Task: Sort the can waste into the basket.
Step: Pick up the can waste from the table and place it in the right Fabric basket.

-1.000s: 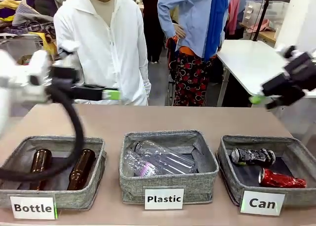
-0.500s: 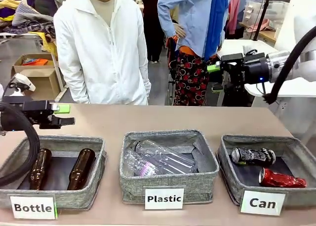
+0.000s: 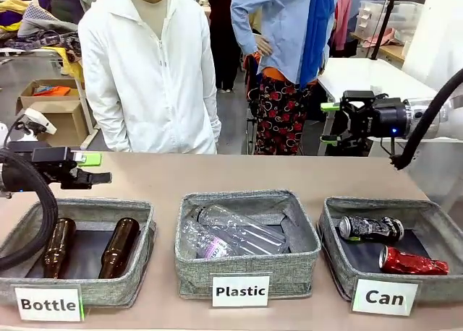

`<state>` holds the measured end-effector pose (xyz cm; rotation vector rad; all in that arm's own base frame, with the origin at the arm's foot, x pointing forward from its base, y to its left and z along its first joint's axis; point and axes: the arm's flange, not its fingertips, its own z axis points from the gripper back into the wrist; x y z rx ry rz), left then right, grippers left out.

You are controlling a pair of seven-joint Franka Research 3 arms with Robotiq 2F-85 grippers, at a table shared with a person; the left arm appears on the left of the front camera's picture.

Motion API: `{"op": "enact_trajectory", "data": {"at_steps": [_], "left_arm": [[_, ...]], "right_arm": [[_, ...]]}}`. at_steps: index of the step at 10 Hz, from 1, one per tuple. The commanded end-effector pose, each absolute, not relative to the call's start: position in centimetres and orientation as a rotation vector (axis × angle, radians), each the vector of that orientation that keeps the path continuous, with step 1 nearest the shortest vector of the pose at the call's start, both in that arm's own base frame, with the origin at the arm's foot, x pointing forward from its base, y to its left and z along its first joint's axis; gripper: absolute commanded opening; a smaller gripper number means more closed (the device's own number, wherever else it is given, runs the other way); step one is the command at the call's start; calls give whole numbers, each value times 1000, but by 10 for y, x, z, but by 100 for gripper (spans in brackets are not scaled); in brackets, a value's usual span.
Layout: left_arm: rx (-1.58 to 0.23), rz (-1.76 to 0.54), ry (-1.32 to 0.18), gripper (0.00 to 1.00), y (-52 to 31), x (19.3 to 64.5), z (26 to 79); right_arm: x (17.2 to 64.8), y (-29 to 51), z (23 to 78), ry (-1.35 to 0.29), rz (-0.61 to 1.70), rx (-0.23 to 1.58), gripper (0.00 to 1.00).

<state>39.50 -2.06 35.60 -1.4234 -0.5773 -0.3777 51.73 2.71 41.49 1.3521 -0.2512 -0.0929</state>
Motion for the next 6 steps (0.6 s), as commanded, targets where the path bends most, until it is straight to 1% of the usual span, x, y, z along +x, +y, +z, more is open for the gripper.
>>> {"op": "enact_trajectory", "data": {"at_steps": [1,6], "left_arm": [[-1405,-367,-568,100,-21,392,356],[-1405,-367,-568,100,-21,392,356]], "right_arm": [[517,44,427,-270,-74,1367,100],[517,44,427,-270,-74,1367,100]]}}
